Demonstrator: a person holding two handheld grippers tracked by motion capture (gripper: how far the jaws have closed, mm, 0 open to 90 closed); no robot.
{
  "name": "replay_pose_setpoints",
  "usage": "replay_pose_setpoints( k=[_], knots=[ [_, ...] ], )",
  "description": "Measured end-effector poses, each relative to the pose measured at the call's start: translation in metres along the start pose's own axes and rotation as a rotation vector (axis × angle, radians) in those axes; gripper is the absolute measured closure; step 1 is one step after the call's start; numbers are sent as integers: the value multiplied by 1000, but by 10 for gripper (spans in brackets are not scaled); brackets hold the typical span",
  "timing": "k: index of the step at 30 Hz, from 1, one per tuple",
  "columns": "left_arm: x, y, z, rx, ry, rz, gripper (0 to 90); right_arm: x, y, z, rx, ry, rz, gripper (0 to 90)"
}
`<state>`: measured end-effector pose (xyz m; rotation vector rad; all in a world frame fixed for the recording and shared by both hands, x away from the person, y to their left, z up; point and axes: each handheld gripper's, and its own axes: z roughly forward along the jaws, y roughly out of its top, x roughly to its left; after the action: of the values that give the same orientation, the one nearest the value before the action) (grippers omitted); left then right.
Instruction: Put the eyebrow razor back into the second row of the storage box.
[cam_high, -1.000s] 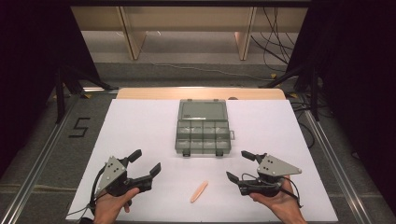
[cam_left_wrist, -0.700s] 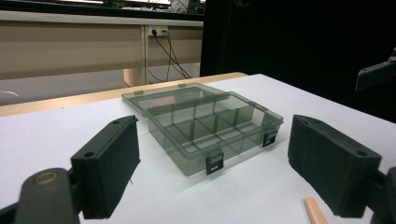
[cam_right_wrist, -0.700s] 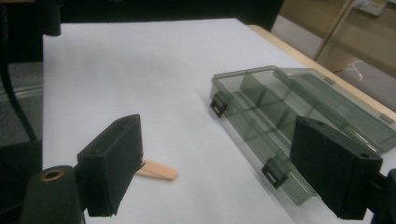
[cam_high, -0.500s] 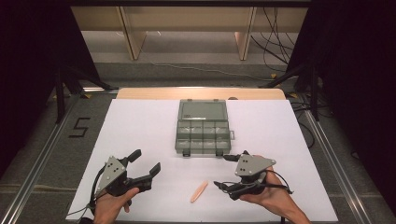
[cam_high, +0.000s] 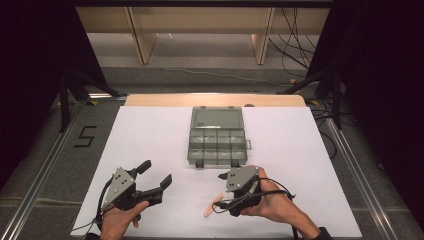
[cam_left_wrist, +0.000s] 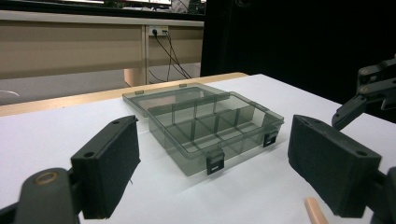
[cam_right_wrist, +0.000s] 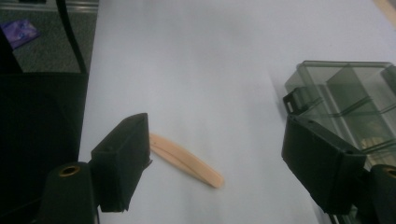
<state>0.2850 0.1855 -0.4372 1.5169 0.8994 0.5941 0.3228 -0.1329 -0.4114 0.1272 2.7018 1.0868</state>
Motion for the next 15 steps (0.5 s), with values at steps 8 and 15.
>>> replay_pose_setpoints(
  k=[8, 15],
  knots=[
    [0, 0, 0, -1, -1, -1, 162, -1, 7, 20, 89, 75, -44, 263],
    [0, 0, 0, 1, 0, 1, 162, -1, 8, 35, 172, 147, -90, 286]
  ],
)
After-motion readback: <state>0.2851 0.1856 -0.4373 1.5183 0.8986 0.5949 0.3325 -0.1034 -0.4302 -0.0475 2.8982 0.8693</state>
